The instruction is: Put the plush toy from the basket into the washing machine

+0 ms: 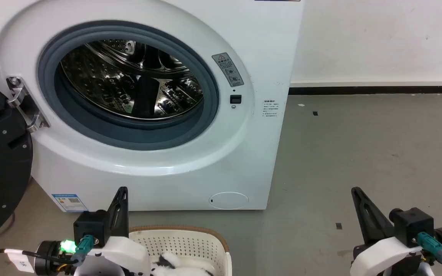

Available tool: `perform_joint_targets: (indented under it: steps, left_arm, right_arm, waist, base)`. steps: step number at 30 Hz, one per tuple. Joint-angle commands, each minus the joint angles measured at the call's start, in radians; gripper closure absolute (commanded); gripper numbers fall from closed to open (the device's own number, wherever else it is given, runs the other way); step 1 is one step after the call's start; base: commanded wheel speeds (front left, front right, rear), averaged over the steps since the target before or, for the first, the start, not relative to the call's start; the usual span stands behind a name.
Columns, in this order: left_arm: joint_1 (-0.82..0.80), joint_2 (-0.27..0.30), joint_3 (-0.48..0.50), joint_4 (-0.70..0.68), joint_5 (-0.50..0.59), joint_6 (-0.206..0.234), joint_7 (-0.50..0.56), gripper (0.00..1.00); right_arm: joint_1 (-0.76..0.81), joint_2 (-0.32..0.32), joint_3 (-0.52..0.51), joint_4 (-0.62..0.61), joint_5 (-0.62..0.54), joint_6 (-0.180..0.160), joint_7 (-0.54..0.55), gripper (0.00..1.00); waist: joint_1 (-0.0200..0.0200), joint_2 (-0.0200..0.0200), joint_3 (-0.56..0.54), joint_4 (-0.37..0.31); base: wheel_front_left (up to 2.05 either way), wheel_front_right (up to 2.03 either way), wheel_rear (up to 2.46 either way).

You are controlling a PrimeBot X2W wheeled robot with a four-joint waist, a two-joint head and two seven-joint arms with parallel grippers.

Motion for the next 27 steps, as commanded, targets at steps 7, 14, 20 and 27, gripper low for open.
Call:
perform_joint_targets:
  steps: [7, 14, 20, 27]
  left_arm:
    - [-0.004, 0.0, 0.002, -0.005, 0.003, -0.004, 0.0, 1.0]
    - [-0.004, 0.0, 0.002, -0.005, 0.003, -0.004, 0.0, 1.0]
    - [-0.004, 0.0, 0.002, -0.005, 0.003, -0.004, 0.0, 1.0]
    - [-0.001, 0.0, -0.003, 0.003, -0.003, 0.006, -0.005, 0.0]
  right_arm:
    - [-0.012, 0.0, 0.001, 0.003, -0.008, 0.001, 0.002, 1.0]
    - [-0.012, 0.0, 0.001, 0.003, -0.008, 0.001, 0.002, 1.0]
    - [-0.012, 0.0, 0.001, 0.003, -0.008, 0.001, 0.002, 1.0]
    - [0.0, 0.0, -0.003, -0.001, 0.004, 0.0, -0.005, 0.0]
  waist:
    - [0.0, 0.0, 0.0, 0.0]
    - [0.0, 0.0, 0.0, 0.0]
    - [0.0, 0.0, 0.0, 0.0]
    - [0.0, 0.0, 0.001, 0.0]
  base:
    - [0.0, 0.0, 0.0]
    - [0.0, 0.0, 0.0]
    - [0.0, 0.0, 0.0]
    - [0.0, 0.0, 0.0]
